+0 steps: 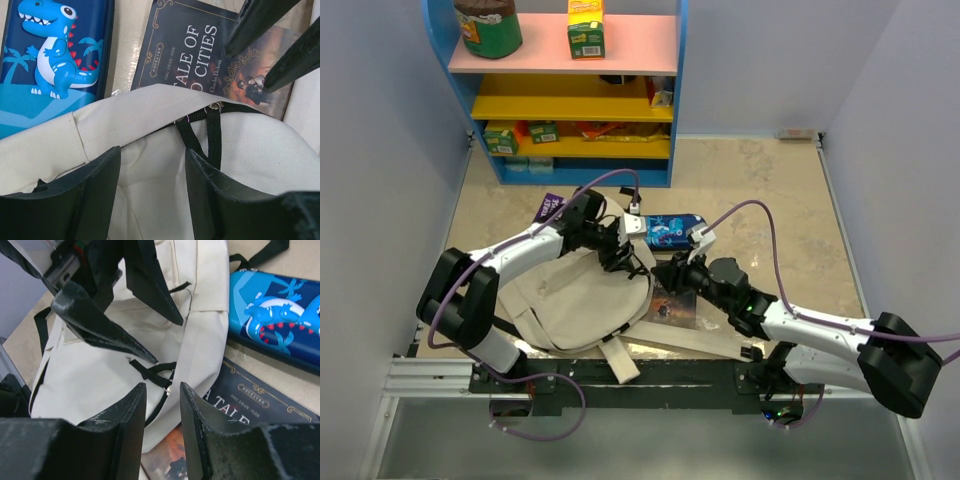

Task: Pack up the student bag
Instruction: Unzip the student bag at the center of the board.

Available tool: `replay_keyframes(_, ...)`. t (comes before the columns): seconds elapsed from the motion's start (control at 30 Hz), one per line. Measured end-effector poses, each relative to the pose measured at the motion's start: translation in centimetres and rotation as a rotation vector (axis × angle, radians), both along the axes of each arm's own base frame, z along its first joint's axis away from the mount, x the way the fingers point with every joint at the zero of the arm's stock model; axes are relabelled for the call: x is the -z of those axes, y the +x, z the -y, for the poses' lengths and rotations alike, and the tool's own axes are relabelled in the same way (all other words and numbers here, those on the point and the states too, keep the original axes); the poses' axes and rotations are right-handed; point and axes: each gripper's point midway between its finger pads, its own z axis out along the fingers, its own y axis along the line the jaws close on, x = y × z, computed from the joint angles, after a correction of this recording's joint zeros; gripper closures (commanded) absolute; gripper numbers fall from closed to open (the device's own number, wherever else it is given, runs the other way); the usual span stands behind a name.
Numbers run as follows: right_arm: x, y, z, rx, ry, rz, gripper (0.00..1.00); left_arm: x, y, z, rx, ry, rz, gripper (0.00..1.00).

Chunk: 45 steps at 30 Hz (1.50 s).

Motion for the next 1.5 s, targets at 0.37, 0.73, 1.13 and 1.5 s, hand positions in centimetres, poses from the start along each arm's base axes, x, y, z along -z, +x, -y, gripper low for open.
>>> replay_keyframes(0.37,2.4,-0.7,0.5,0.01,-0.054,-0.052,0.57,-0.6,1.2,0.9,-0.007,-0.02,0.049,0.75)
replay_keyframes(0.73,2.2,0.7,-0.2,-0.01,-0.16,0.014,0.53,0.5,-0.7,2.3,0.079,-0.016,-0.027,0.84)
replay_keyframes(1.13,1.7,1.5,1.4,0.093,-0.141,0.028,0.51,1.2,-3.8,1.4,0.14,0.008,-0.04,0.44)
replay_keyframes(1.5,3.0,1.7,0.8,0.1,-0.137,-0.004,0.52,1.7,-1.8,1.6,0.045,0.041,0.028,0.51)
